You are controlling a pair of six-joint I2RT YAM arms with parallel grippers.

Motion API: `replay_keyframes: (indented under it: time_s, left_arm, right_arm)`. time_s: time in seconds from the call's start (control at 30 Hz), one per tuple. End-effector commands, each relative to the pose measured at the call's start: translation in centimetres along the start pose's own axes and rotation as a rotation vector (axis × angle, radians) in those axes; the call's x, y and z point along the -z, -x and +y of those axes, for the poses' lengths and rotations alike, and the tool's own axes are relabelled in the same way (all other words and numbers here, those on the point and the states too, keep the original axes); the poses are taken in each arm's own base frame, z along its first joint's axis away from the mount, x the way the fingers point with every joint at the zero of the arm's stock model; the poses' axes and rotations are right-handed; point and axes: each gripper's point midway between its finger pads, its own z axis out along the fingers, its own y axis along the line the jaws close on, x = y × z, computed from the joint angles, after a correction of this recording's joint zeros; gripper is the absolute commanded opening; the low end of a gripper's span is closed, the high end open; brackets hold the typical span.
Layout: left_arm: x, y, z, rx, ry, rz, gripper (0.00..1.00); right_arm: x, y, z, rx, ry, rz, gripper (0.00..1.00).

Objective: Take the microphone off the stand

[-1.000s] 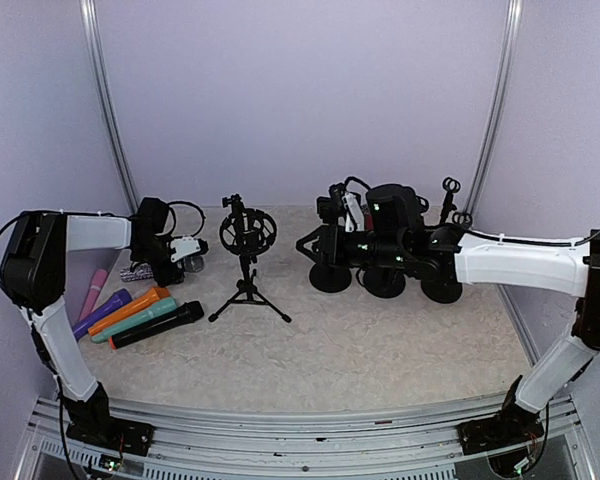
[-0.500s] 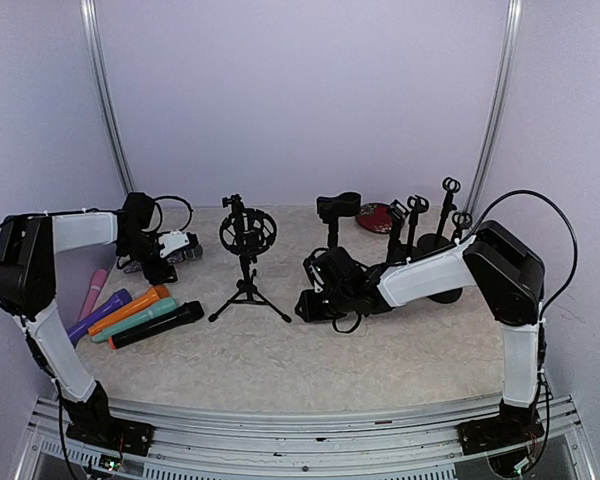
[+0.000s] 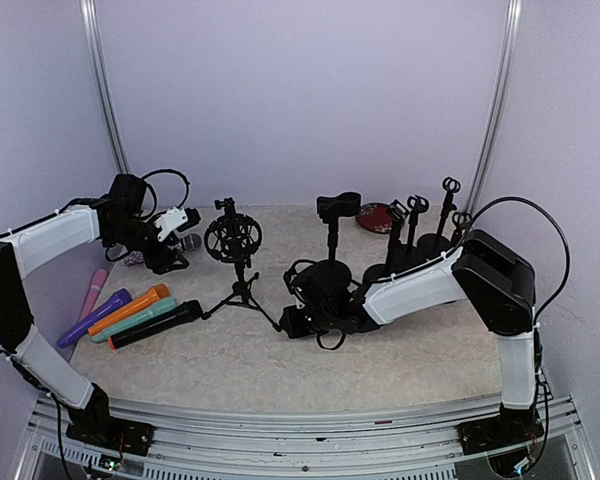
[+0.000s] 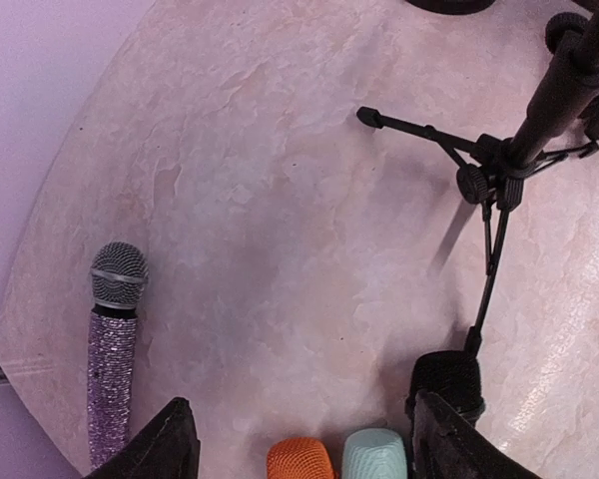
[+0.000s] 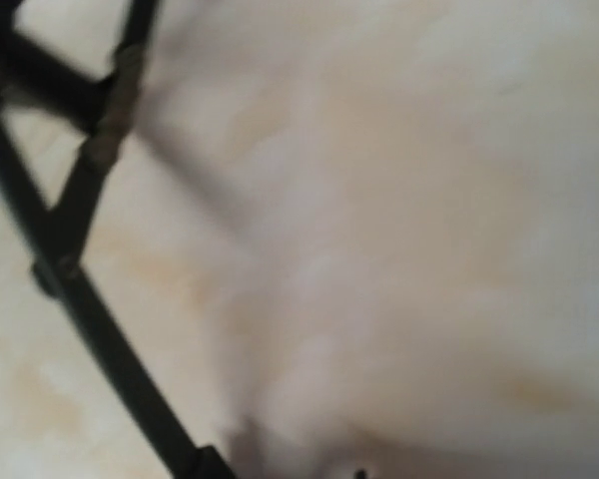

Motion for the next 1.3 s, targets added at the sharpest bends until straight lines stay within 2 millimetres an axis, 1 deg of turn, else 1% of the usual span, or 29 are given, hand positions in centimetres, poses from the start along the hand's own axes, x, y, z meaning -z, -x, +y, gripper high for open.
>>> replay_keyframes:
  time_s: [0.0, 0.07, 0.13, 0.17, 0.23, 0.3, 0.37, 0.43, 0.47, 0.6, 0.67, 0.8, 0.87, 1.0, 1.13, 1.27]
  left_arm:
    - [0.3, 0.1, -1.8, 0.041, -0.057, -0.013, 0.72]
    - [0.9, 0.5, -1.9, 0.043, -0.062, -0.023, 0.72]
    - [1.8, 1.2, -2.0, 0.035, -0.060, -0.045, 0.72]
    - [2.3, 1.5, -2.0, 0.031, -0.056, -0.057, 0.72]
    - [3.4, 2.1, -2.0, 0.023, -0.045, -0.077, 0.72]
    - [4.5, 2.5, -2.1, 0.018, -0.040, -0.095, 0.72]
    - [5.4, 2.7, -2.5, 0.014, -0.051, -0.109, 0.72]
    - [6.0, 2.7, -3.1, 0.008, -0.066, -0.113, 0.73]
    - [6.2, 2.6, -3.3, 0.009, -0.072, -0.110, 0.73]
    - [7.0, 2.3, -4.2, 0.009, -0.099, -0.115, 0.73]
    - [7.4, 2.2, -4.6, 0.007, -0.110, -0.121, 0.73]
    - [8.2, 2.6, -5.1, -0.001, -0.120, -0.138, 0.73]
    - [8.6, 2.8, -5.3, -0.005, -0.127, -0.148, 0.73]
    - [9.4, 3.7, -5.9, -0.011, -0.147, -0.172, 0.72]
    - [10.1, 4.5, -7.0, -0.030, -0.180, -0.195, 0.72]
    - [10.5, 4.7, -8.0, -0.046, -0.203, -0.205, 0.72]
  right_arm:
    - [0.9, -1.9, 3.4, 0.027, 0.063, 0.005, 0.23]
    - [1.6, -2.4, 4.4, 0.044, 0.091, 0.007, 0.23]
    - [2.5, -2.1, 4.3, 0.051, 0.091, -0.001, 0.26]
    - [3.3, -1.2, 4.3, 0.050, 0.099, -0.020, 0.30]
    - [4.5, 1.2, 4.0, 0.021, 0.155, -0.064, 0.41]
    - [6.1, 4.1, 5.1, 0.004, 0.309, -0.103, 0.49]
    - [7.4, 6.9, 6.3, 0.019, 0.461, -0.134, 0.55]
    - [7.8, 8.9, 7.1, 0.051, 0.556, -0.124, 0.58]
    - [7.8, 9.8, 7.4, 0.075, 0.582, -0.119, 0.59]
    - [7.1, 11.3, 7.3, 0.131, 0.636, -0.094, 0.61]
    - [6.8, 11.7, 7.2, 0.135, 0.667, -0.086, 0.61]
    - [5.8, 11.8, 7.6, 0.154, 0.707, -0.066, 0.61]
    - [4.9, 11.8, 7.5, 0.156, 0.711, -0.058, 0.61]
    - [3.8, 12.6, 7.9, 0.157, 0.723, -0.073, 0.61]
    - [2.9, 13.5, 8.2, 0.162, 0.731, -0.091, 0.58]
    - [2.4, 13.9, 8.8, 0.165, 0.754, -0.092, 0.53]
